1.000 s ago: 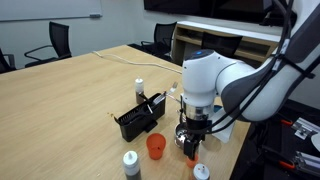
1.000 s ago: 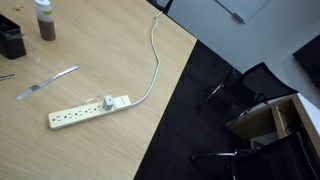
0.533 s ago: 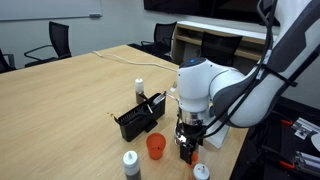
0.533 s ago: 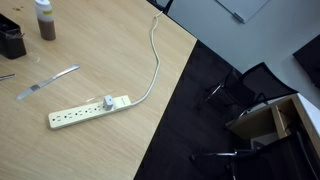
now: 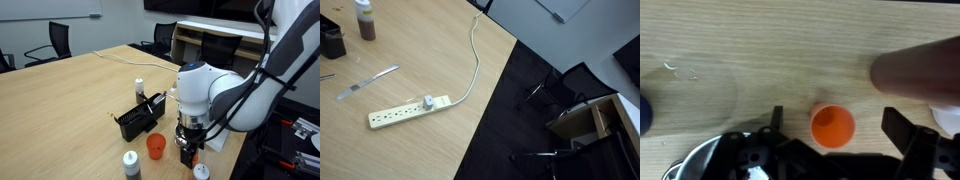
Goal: Put the orange cube in cup
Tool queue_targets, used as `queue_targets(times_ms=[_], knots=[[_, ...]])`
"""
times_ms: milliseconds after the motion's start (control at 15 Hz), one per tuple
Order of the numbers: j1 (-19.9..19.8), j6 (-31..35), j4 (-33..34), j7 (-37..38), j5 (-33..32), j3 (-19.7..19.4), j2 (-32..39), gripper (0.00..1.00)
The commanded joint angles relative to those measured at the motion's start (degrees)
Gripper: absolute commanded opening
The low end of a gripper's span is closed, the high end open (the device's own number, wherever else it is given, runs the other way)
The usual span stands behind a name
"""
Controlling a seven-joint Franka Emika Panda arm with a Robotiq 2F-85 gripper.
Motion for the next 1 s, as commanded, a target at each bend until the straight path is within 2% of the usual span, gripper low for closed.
queue_targets(times_ms=[0,600,733,800,933], knots=[[0.38,0.53,0.5,-1.04,1.16,-0.2,0.83,1.0],[1.72,3.87,1.03,-1.89,-0.5,-1.37,3.34,0.99],[1.92,4.58,0.94,-2.27,-0.97,-1.61,3.4,0.81],[2.54,5.39,0.74,-2.1,-1.64,-2.15,3.26,0.69],[3.07,6.44,0.65,-2.2,-2.35,-2.58,3.26,0.56]])
